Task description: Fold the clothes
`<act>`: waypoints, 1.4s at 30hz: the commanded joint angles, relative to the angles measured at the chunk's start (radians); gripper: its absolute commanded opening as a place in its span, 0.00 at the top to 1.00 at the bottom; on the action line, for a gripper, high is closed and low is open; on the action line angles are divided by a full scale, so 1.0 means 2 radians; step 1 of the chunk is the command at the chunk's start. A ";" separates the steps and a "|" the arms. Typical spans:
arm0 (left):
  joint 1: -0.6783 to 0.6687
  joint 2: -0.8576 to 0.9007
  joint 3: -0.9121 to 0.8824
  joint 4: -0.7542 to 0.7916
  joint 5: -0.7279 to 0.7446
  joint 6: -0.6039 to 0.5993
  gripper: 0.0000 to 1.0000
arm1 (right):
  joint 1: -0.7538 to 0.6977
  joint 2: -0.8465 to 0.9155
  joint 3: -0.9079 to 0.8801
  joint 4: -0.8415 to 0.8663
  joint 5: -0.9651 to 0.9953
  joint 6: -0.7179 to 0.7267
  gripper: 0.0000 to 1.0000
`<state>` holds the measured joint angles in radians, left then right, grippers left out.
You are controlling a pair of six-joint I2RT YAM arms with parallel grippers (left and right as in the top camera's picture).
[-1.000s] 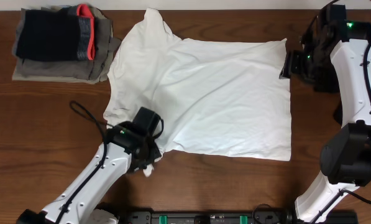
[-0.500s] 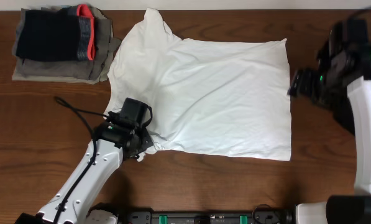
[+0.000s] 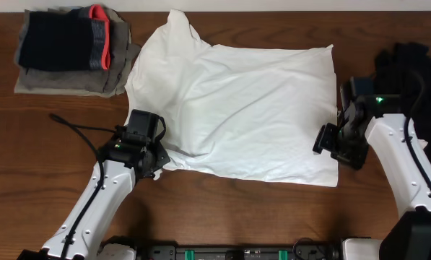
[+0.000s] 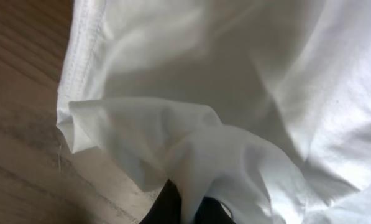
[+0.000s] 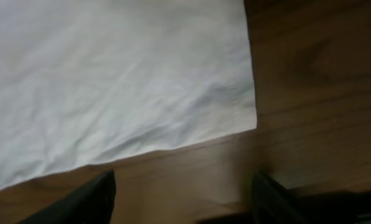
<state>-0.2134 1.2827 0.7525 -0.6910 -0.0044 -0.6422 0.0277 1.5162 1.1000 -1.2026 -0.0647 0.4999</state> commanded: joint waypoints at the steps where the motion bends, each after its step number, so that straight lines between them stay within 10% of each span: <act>1: 0.004 -0.001 0.006 0.005 -0.008 0.010 0.94 | 0.003 -0.009 -0.038 0.019 0.019 0.041 0.33; 29: 0.004 -0.001 0.006 0.006 -0.008 -0.003 0.94 | -0.002 -0.009 -0.199 0.241 0.091 0.022 0.24; 42: 0.004 -0.001 0.006 0.004 -0.008 -0.003 0.94 | -0.001 -0.009 -0.209 0.239 0.062 0.022 0.56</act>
<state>-0.2119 1.2827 0.7525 -0.6765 -0.0044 -0.6353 0.0273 1.5131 0.6994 -0.7223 0.0711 0.5468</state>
